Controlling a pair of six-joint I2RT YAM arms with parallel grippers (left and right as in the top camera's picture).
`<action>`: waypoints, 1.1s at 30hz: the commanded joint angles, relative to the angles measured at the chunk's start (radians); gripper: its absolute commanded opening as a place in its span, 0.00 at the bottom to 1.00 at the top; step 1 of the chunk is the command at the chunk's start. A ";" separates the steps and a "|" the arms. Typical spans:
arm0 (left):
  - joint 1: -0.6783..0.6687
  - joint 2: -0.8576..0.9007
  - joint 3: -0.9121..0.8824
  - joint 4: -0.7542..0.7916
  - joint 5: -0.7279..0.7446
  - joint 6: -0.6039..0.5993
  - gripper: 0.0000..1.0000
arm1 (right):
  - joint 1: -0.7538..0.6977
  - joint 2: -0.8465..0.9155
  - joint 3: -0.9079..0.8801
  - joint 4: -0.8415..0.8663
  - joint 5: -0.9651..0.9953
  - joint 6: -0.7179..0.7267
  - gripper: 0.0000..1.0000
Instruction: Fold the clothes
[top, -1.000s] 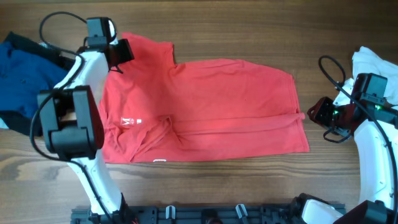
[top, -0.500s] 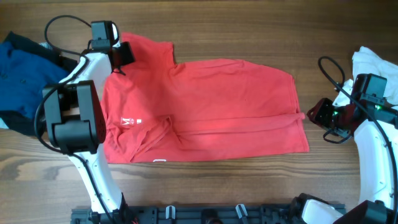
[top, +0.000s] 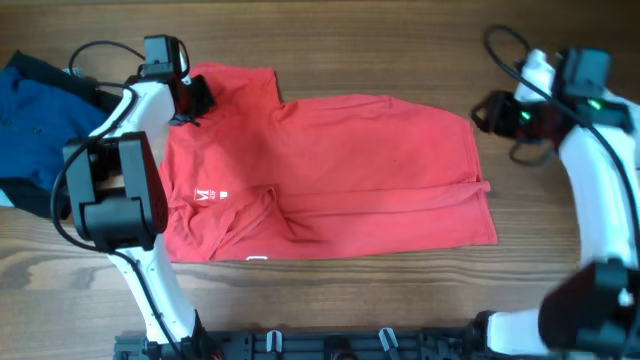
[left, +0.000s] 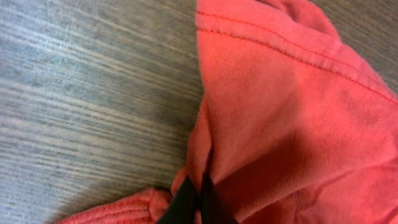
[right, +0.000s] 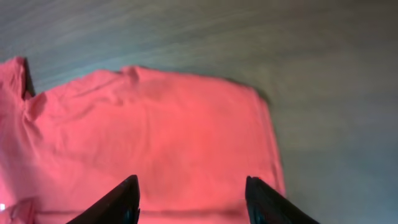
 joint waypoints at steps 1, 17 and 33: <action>0.008 -0.015 -0.003 -0.046 0.005 -0.039 0.04 | 0.069 0.183 0.066 0.121 -0.016 0.034 0.55; 0.008 0.011 -0.011 -0.125 0.005 -0.039 0.04 | 0.146 0.485 0.066 0.314 0.045 0.165 0.04; 0.017 -0.271 -0.010 -0.616 0.072 0.018 0.04 | 0.144 0.092 0.066 -0.091 0.359 0.188 0.04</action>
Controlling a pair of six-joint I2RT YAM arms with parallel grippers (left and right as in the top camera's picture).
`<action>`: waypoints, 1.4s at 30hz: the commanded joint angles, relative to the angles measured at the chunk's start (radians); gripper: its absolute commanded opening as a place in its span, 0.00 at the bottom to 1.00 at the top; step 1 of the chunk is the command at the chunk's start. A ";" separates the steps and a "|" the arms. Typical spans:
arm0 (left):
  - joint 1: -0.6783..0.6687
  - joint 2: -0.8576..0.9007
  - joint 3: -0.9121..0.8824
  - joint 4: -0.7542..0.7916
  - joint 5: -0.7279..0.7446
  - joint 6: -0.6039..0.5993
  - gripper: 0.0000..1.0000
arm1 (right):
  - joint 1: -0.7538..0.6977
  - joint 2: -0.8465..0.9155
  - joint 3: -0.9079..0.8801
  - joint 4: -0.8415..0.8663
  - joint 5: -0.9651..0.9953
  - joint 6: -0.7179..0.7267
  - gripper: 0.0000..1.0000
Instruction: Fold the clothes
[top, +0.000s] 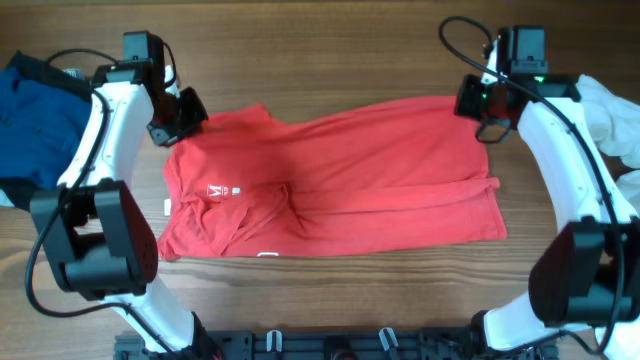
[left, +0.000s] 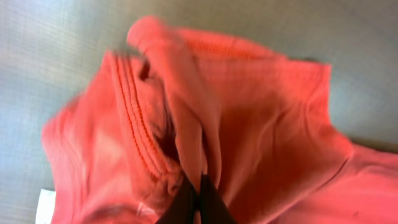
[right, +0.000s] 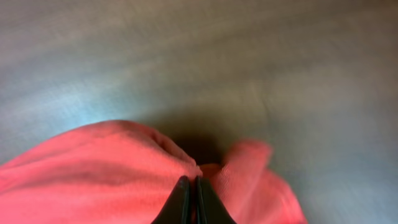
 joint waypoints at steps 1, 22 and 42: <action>0.009 -0.003 -0.006 -0.138 0.012 0.018 0.04 | 0.000 0.003 0.001 -0.151 0.067 0.007 0.04; 0.011 -0.003 -0.006 -0.373 -0.160 0.033 0.04 | -0.002 0.247 -0.071 -0.060 -0.004 -0.015 0.35; 0.011 -0.003 -0.006 -0.371 -0.145 0.034 0.04 | -0.002 0.114 -0.038 -0.144 0.033 0.020 0.06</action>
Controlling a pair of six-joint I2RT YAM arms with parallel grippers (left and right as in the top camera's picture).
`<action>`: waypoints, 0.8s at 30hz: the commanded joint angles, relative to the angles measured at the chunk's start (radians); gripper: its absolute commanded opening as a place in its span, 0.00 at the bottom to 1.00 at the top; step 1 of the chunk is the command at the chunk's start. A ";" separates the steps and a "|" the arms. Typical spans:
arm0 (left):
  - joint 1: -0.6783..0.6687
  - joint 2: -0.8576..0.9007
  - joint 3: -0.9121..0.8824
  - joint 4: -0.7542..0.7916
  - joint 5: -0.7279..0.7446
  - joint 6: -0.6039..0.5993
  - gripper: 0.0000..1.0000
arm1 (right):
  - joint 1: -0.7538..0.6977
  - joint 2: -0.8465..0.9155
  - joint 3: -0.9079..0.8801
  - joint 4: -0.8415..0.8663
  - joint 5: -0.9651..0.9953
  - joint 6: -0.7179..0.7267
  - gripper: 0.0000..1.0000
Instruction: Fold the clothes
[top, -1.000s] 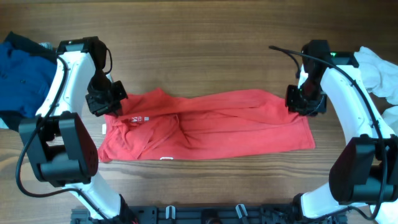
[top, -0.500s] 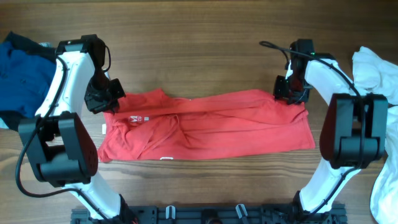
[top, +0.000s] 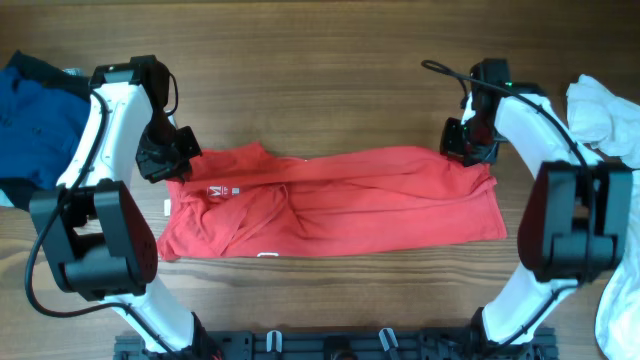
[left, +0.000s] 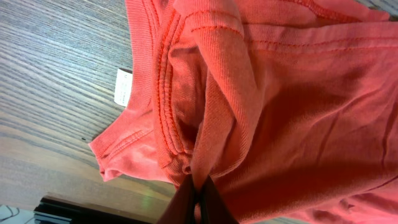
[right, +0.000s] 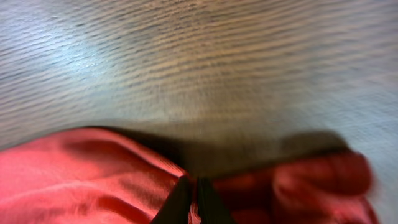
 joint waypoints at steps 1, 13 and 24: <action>0.006 -0.002 -0.003 -0.006 -0.002 0.010 0.04 | 0.000 -0.114 0.026 -0.063 0.095 0.011 0.05; 0.008 -0.002 -0.002 -0.021 -0.002 0.010 0.04 | 0.000 -0.182 0.018 -0.490 0.179 -0.034 0.24; 0.008 -0.002 -0.002 -0.017 -0.002 0.010 0.04 | 0.002 -0.181 -0.146 -0.430 0.113 -0.052 0.39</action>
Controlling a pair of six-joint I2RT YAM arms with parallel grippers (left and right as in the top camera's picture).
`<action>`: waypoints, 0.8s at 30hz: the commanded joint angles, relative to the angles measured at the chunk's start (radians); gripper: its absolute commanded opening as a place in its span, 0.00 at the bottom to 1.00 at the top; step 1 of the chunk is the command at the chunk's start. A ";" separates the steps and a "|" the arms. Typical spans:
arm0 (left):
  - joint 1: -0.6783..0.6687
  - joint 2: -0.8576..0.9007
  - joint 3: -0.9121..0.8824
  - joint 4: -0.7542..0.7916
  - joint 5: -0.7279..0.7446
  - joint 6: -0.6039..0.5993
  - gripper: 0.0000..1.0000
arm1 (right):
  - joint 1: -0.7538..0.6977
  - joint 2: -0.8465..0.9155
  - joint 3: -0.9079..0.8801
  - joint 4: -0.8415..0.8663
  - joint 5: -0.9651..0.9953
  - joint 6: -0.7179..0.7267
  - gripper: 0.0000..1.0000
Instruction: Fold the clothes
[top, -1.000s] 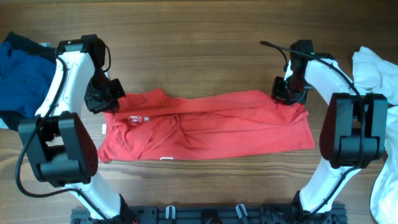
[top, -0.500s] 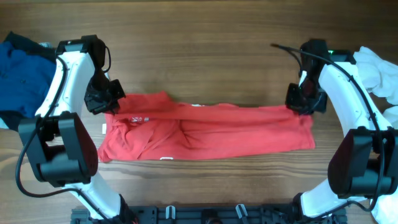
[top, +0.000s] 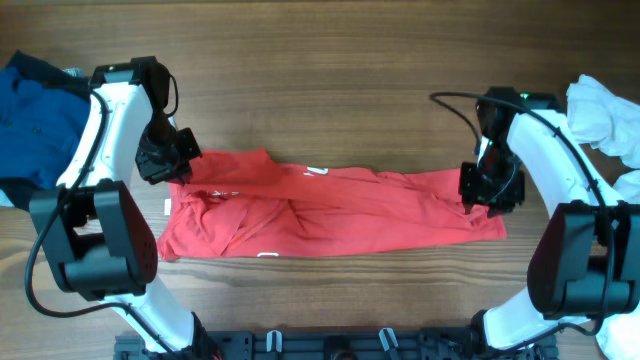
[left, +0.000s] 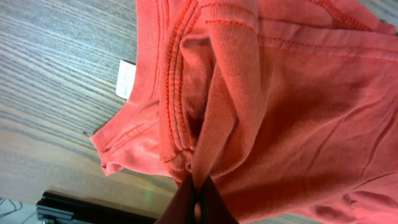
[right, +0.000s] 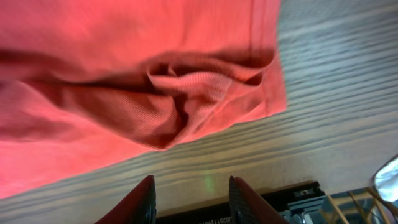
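Observation:
The red shirt (top: 330, 210) lies on the wooden table (top: 330, 60) as a narrow band running left to right, its far edge folded toward the front. My left gripper (top: 176, 160) is at the shirt's far left corner. In the left wrist view that gripper (left: 200, 194) is shut on a pinch of the red shirt (left: 280, 106) by the ribbed collar. My right gripper (top: 486, 196) is at the shirt's right end. The right wrist view shows the right gripper (right: 194, 200) open over bare wood, with the bunched red hem (right: 205, 93) just beyond its fingertips.
A blue garment (top: 30, 110) lies at the left edge, beside my left arm. White cloth (top: 603, 110) is heaped at the right edge. A black rail (top: 330, 345) runs along the table's front edge.
My right gripper has opened and let go of the shirt's right end. It now sits nearer the front, at the hem. The shirt's right side is narrower. The left gripper has not moved.
The shirt lay spread wide, my left gripper shut on its far left corner and my right gripper open by the far right corner. Then both were shut on the far edge. That edge stood nearer the front at each later moment, leaving a narrow band.

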 joint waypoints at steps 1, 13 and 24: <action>0.008 -0.002 -0.002 0.007 -0.002 0.010 0.04 | 0.002 -0.018 -0.050 0.008 -0.023 -0.018 0.39; 0.008 -0.002 -0.002 0.014 -0.002 0.010 0.04 | 0.005 -0.005 -0.054 0.081 -0.023 -0.095 0.40; 0.008 -0.002 -0.002 0.018 -0.002 0.010 0.04 | 0.061 0.012 -0.146 0.210 0.039 -0.033 0.40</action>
